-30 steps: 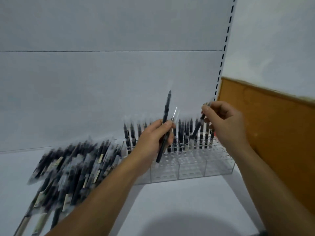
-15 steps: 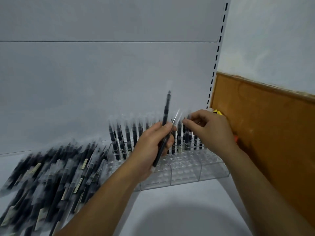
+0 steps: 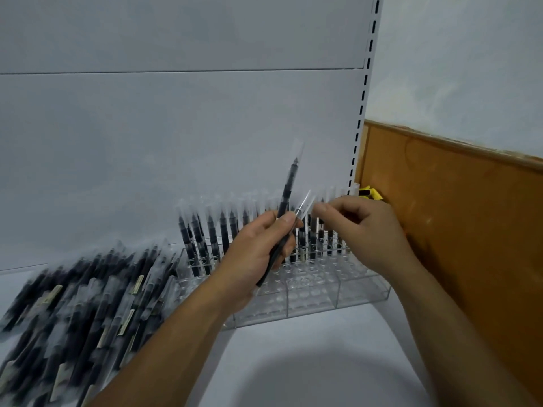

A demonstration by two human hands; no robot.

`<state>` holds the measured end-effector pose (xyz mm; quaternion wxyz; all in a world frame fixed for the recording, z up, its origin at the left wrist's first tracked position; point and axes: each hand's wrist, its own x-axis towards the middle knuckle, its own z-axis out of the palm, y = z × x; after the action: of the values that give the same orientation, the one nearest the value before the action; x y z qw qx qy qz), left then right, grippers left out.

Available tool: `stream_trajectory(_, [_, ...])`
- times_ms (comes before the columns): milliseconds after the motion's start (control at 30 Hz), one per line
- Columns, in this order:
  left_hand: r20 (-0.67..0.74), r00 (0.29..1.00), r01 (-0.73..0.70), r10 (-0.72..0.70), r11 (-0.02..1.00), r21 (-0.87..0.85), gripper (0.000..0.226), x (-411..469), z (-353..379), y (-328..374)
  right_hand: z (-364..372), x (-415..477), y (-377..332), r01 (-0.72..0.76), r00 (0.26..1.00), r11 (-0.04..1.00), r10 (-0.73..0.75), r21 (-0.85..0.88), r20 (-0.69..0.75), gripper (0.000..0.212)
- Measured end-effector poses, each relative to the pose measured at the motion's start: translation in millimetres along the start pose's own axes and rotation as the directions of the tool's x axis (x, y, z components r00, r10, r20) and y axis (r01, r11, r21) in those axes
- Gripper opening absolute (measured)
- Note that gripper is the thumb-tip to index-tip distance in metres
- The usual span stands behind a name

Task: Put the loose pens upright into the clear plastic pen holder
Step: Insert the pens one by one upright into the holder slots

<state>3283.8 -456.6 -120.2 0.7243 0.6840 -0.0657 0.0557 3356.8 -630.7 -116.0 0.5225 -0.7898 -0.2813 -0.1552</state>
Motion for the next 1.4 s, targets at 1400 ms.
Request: stream_trajectory(1400, [0.076,0.997,-0.007,-0.017,0.953,0.303,0.032,2,7,-5,7,-2,-7,0.091,0.996,0.966,-0.093,0.241,-0.002,0.018])
